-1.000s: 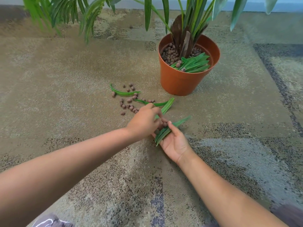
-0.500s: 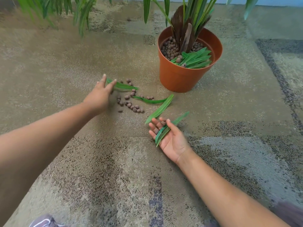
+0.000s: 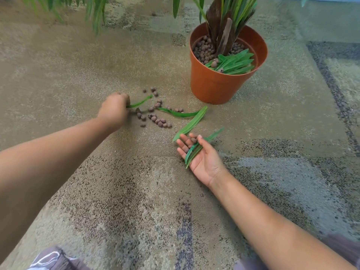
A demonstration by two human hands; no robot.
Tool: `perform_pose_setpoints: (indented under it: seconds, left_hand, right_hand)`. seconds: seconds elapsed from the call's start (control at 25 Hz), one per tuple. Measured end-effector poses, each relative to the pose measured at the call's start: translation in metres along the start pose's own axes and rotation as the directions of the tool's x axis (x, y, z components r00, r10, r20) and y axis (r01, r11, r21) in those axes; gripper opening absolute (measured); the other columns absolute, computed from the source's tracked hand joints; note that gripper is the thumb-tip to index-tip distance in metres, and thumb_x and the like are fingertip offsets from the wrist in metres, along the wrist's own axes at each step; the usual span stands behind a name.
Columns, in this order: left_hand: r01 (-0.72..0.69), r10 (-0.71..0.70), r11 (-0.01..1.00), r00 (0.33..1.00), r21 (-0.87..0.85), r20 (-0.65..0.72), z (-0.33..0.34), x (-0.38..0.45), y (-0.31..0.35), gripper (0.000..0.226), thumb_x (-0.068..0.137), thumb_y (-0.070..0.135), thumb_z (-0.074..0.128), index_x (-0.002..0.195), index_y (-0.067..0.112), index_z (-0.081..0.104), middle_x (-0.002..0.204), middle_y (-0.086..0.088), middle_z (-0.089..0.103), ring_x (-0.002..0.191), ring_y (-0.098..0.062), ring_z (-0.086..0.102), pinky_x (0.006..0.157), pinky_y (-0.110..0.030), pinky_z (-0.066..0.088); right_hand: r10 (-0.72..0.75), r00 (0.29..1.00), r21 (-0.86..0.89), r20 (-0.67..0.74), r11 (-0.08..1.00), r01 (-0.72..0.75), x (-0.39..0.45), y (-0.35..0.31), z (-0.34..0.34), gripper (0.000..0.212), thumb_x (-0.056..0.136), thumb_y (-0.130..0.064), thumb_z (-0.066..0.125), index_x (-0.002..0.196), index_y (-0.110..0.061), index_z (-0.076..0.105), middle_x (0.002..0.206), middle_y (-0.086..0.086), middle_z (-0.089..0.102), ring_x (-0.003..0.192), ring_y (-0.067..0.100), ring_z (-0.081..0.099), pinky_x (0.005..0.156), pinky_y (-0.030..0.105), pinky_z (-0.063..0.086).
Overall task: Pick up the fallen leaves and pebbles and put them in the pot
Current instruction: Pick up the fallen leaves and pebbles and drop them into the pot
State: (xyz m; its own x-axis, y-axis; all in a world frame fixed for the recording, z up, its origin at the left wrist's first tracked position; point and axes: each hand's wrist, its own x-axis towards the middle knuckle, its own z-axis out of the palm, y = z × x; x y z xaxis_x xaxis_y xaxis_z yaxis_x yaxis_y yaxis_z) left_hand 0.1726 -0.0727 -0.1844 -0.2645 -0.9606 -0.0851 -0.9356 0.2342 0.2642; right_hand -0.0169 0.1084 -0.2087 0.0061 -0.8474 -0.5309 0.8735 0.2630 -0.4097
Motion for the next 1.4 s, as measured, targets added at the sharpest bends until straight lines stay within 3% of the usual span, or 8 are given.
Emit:
perform_pose_setpoints:
  seconds: [0.32,0.6,0.8,0.88,0.96,1.08,1.2,1.4]
  left_hand:
    - [0.296,-0.191,0.487,0.954,-0.822,0.23,0.006,-0.069,0.114,0.01,0.088,0.021,0.057,0.082,0.014,0.055,0.079,-0.005,0.06,0.068,-0.019,0.055,0.065,-0.032,0.049]
    - [-0.019,-0.035,0.743,0.997,-0.669,-0.067,-0.024,-0.068,0.169,0.012,0.084,0.021,0.063,0.094,0.015,0.064,0.093,0.002,0.048,0.084,-0.013,0.049,0.07,-0.011,0.03]
    - [-0.1,0.134,0.789,0.991,-0.606,0.01,-0.071,-0.05,0.203,0.037,0.086,0.022,0.058,0.122,0.013,0.056,0.119,-0.008,0.058,0.108,-0.021,0.056,0.09,-0.023,0.04]
    - [0.043,0.193,0.556,0.965,-0.83,0.18,-0.086,-0.041,0.216,0.047,0.089,0.017,0.055,0.133,0.007,0.044,0.128,-0.01,0.055,0.118,-0.021,0.052,0.102,-0.026,0.037]
    - [0.251,0.271,0.116,0.923,-0.961,0.274,-0.093,-0.041,0.226,0.044,0.092,0.005,0.047,0.134,-0.005,0.039,0.128,-0.015,0.051,0.121,-0.024,0.047,0.107,-0.03,0.032]
    - [0.412,0.326,-0.247,0.887,-0.877,0.325,-0.1,-0.031,0.23,0.034,0.097,0.013,0.039,0.126,-0.003,0.046,0.117,-0.019,0.049,0.11,-0.029,0.049,0.086,-0.032,0.043]
    - [0.472,0.394,-0.294,0.852,-0.831,0.344,-0.105,-0.019,0.223,0.027,0.098,0.028,0.036,0.102,0.01,0.055,0.111,-0.021,0.048,0.101,-0.028,0.045,0.078,-0.035,0.043]
    - [0.371,0.427,-0.097,0.854,-0.923,0.298,-0.095,-0.003,0.204,0.051,0.099,0.036,0.024,0.146,0.018,0.018,0.154,0.003,0.02,0.137,-0.024,0.026,0.101,-0.036,0.026]
  right_hand:
    - [-0.147,0.984,0.063,-0.099,0.986,0.154,0.004,-0.033,0.065,0.024,0.099,-0.018,0.039,0.087,-0.008,0.057,0.087,0.01,0.061,0.085,0.02,0.061,0.079,0.029,0.052]
    - [-0.241,0.951,0.228,-0.196,0.932,0.283,-0.009,-0.067,0.097,0.027,0.099,-0.02,0.035,0.083,-0.011,0.054,0.082,0.009,0.059,0.084,0.021,0.058,0.106,0.037,0.039]
    - [-0.312,0.935,0.125,-0.17,0.934,0.334,-0.012,-0.113,0.114,0.03,0.099,-0.021,0.035,0.088,-0.007,0.059,0.067,0.012,0.068,0.062,0.021,0.065,0.058,0.032,0.056]
    - [-0.354,0.909,0.169,-0.219,0.904,0.393,-0.002,-0.134,0.121,0.029,0.098,-0.016,0.036,0.08,-0.007,0.057,0.066,0.012,0.065,0.058,0.021,0.064,0.046,0.027,0.054]
    - [-0.409,0.881,0.114,-0.237,0.889,0.443,0.007,-0.15,0.127,0.027,0.097,-0.011,0.038,0.082,-0.006,0.059,0.08,0.012,0.063,0.076,0.021,0.065,0.061,0.029,0.056]
    - [-0.403,0.88,-0.097,-0.251,0.915,0.391,0.023,-0.169,0.131,0.028,0.097,-0.013,0.037,0.108,-0.006,0.062,0.099,0.015,0.065,0.091,0.03,0.064,0.082,0.036,0.051]
    - [-0.392,0.877,-0.15,-0.278,0.919,0.363,0.033,-0.18,0.132,0.02,0.098,-0.014,0.034,0.101,-0.01,0.054,0.086,0.016,0.055,0.079,0.028,0.056,0.089,0.036,0.047]
    - [-0.336,0.925,-0.244,-0.178,0.926,0.289,0.029,-0.191,0.128,0.04,0.098,-0.029,0.036,0.112,0.0,0.059,0.109,0.022,0.065,0.101,0.035,0.062,0.077,0.05,0.05]
